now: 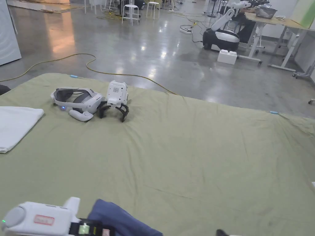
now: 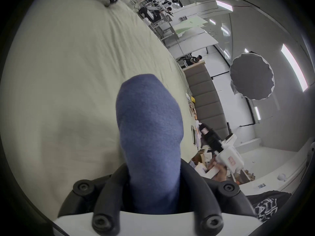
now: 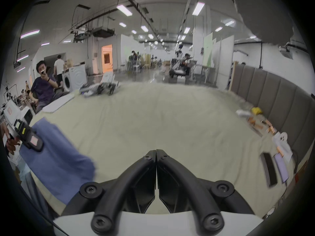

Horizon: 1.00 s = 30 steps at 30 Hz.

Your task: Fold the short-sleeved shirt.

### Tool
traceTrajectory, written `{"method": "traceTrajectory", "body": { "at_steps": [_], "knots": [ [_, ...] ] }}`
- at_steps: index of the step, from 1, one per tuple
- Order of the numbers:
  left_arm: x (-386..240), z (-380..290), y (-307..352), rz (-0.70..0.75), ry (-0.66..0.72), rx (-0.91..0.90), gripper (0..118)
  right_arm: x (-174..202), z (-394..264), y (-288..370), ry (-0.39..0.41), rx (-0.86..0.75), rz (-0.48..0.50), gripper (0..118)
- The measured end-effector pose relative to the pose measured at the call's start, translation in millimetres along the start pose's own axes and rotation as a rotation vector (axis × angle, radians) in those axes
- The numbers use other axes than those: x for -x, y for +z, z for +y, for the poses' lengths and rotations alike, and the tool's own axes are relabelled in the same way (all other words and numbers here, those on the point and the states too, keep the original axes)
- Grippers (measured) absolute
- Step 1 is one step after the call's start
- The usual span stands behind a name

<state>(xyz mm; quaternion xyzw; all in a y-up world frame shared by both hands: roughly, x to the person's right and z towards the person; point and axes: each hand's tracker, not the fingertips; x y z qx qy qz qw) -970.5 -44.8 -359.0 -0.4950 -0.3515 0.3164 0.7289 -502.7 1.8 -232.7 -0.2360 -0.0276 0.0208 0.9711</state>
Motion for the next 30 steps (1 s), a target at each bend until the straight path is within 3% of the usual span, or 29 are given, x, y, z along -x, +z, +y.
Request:
{"method": "traceTrajectory", "body": {
  "at_steps": [4,12,19,21,23,25,30],
  "knots": [
    [7.0,32.0,77.0,0.135,-0.009,-0.051,15,-37.1,44.0,1.2,-0.065,-0.060,-0.045,0],
    [25.3,61.9,191.3,0.412,-0.008,-0.056,15,-73.4,70.4,6.7,-0.096,-0.102,-0.144,0],
    [53.6,43.7,206.1,0.652,0.115,-0.103,19,-76.6,59.5,8.9,-0.096,-0.084,-0.161,0],
    [54.3,36.4,202.7,0.702,0.099,-0.142,23,-71.4,55.4,6.1,-0.087,-0.067,-0.164,0],
    [57.2,31.6,204.2,0.766,0.098,-0.211,43,-69.3,50.2,5.2,-0.073,-0.053,-0.165,0],
    [54.3,26.9,208.6,0.814,0.131,-0.254,55,-67.7,44.8,0.7,-0.068,-0.038,-0.156,0],
    [39.5,29.8,243.8,0.961,0.095,-0.366,61,-65.3,43.3,-2.3,-0.055,-0.021,-0.144,0]
  ]
}}
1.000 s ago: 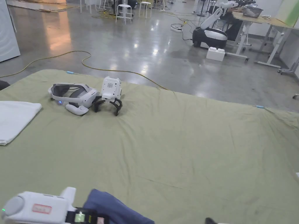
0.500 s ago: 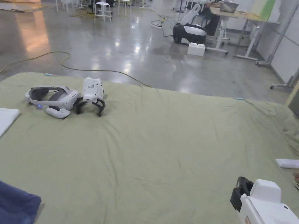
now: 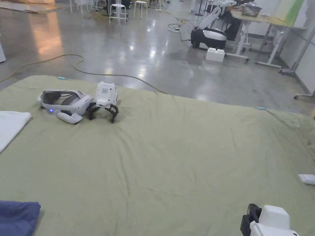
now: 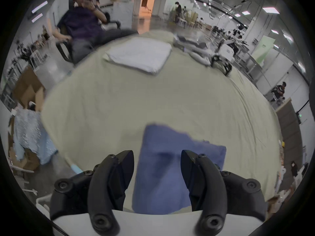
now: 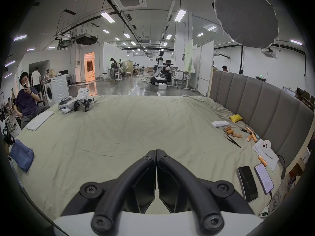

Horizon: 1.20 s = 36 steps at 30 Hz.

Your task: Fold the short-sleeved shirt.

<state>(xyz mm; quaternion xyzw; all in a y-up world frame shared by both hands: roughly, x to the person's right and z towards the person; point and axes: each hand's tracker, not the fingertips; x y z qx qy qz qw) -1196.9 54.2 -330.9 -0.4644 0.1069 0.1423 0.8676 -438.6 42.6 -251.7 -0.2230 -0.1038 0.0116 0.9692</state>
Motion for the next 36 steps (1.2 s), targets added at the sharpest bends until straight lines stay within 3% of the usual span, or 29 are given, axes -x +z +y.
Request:
{"method": "traceTrajectory", "body": {
  "at_steps": [3,8,14,19,28,31,36],
  "knots": [
    [-2.9,7.8,30.0,0.036,-0.036,-0.141,61,2.9,2.1,-0.8,0.011,-0.002,0.009,0],
    [-26.1,0.4,46.3,-0.080,-0.086,-0.276,61,11.8,4.8,0.9,0.019,-0.021,0.027,0],
    [-116.2,-79.8,42.3,-0.089,-0.203,-0.477,61,26.3,6.3,0.8,0.009,-0.047,0.041,0],
    [-194.6,-130.5,20.9,-0.133,-0.289,-0.515,61,33.7,10.1,-2.0,0.008,-0.062,0.059,0],
    [-298.6,-142.4,5.9,-0.216,-0.327,-0.644,58,37.4,22.5,-4.1,-0.015,-0.130,0.054,0],
    [-316.5,-135.6,14.2,-0.209,-0.357,-0.711,49,35.7,27.3,-4.4,-0.054,-0.167,0.042,0],
    [-344.4,-134.5,41.4,-0.212,-0.380,-0.837,15,37.9,35.2,-0.6,-0.080,-0.195,0.024,0]
  ]
}}
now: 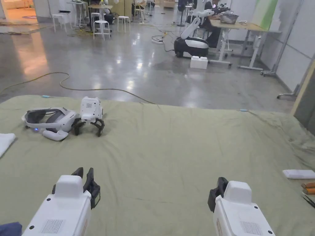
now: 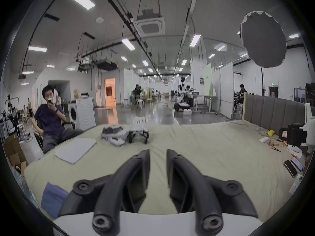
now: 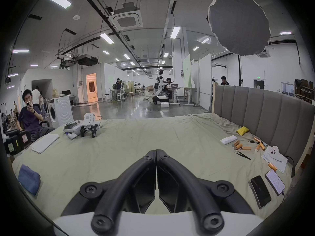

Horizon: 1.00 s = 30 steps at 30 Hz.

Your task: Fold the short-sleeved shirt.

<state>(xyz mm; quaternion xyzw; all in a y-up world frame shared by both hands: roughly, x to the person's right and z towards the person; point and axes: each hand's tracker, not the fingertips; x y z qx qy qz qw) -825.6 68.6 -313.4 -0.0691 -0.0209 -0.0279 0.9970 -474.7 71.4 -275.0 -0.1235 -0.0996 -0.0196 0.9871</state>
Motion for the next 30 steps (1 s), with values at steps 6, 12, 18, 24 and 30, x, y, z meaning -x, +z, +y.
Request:
{"method": "traceTrajectory", "body": {
  "at_steps": [6,12,18,24,30],
  "knots": [
    [-12.8,11.1,-4.8,-0.011,-0.058,-0.023,1,11.1,10.1,2.1,0.014,-0.044,0.005,0],
    [-6.2,15.2,-9.3,-0.005,0.016,-0.008,0,17.5,18.3,-2.2,0.043,-0.079,0.030,0],
    [-1.8,12.7,-3.1,0.004,-0.015,-0.021,0,21.3,18.1,-2.9,0.067,-0.091,0.039,0],
    [-0.1,9.2,-4.7,0.007,-0.014,0.002,0,21.0,17.0,1.9,0.065,-0.088,0.043,0],
    [-4.2,12.0,-3.8,0.002,0.000,0.007,0,20.2,15.1,2.6,0.053,-0.076,0.042,0]
  ]
}}
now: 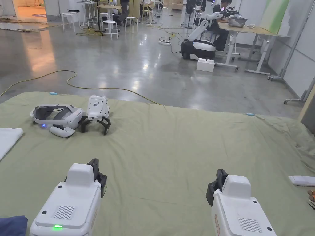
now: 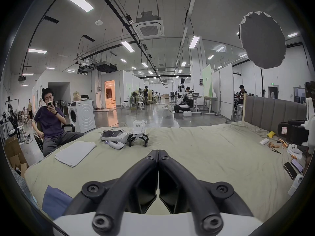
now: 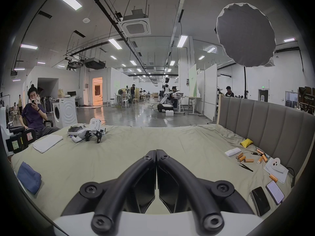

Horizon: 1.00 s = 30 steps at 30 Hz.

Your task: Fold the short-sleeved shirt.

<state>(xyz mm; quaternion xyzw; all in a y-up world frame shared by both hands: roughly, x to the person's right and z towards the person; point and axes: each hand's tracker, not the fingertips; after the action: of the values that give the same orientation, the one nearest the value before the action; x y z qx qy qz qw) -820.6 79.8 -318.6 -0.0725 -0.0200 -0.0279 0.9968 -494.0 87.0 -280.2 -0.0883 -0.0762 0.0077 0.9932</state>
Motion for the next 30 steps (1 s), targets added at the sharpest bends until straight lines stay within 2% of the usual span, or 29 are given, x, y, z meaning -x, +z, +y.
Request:
{"method": "traceTrajectory", "body": {
  "at_steps": [4,6,7,8,9,10,11,15,19,24,28,30],
  "knots": [
    [-1.1,2.1,0.3,-0.007,-0.003,-0.003,1,1.1,-1.2,1.8,0.009,0.005,0.002,0],
    [0.3,3.1,0.1,-0.009,0.000,-0.001,14,2.0,-1.3,2.7,0.020,0.006,-0.002,6],
    [0.1,3.4,0.4,-0.006,0.005,-0.002,32,2.4,-1.4,3.4,0.026,0.006,-0.006,19],
    [0.1,3.7,0.8,-0.006,0.009,-0.003,50,3.1,-1.1,3.1,0.032,0.005,-0.010,39],
    [-0.2,3.8,1.2,0.001,0.012,-0.006,66,3.2,-1.1,3.4,0.040,0.003,-0.013,63],
    [1.1,2.6,1.0,0.007,0.010,-0.009,78,3.3,-1.0,3.5,0.044,0.003,-0.015,86],
    [1.3,2.6,2.1,0.010,0.008,-0.015,82,3.1,-0.9,3.7,0.047,0.002,-0.020,94],
    [2.7,4.8,4.7,0.014,-0.005,-0.028,83,4.0,0.1,3.7,0.046,-0.015,-0.030,96],
    [8.4,7.1,3.4,0.013,0.021,-0.016,93,5.5,2.2,4.2,0.045,-0.013,-0.031,98],
    [12.9,9.0,2.3,0.029,0.035,0.001,94,3.3,4.2,2.8,-0.026,-0.010,0.008,105],
    [14.2,7.7,-0.4,0.041,0.027,0.013,98,5.9,5.9,-3.7,-0.060,0.026,-0.033,105],
    [14.4,7.4,-0.6,0.041,0.014,0.010,98,3.7,7.5,-7.5,-0.133,0.049,-0.037,105]
  ]
}}
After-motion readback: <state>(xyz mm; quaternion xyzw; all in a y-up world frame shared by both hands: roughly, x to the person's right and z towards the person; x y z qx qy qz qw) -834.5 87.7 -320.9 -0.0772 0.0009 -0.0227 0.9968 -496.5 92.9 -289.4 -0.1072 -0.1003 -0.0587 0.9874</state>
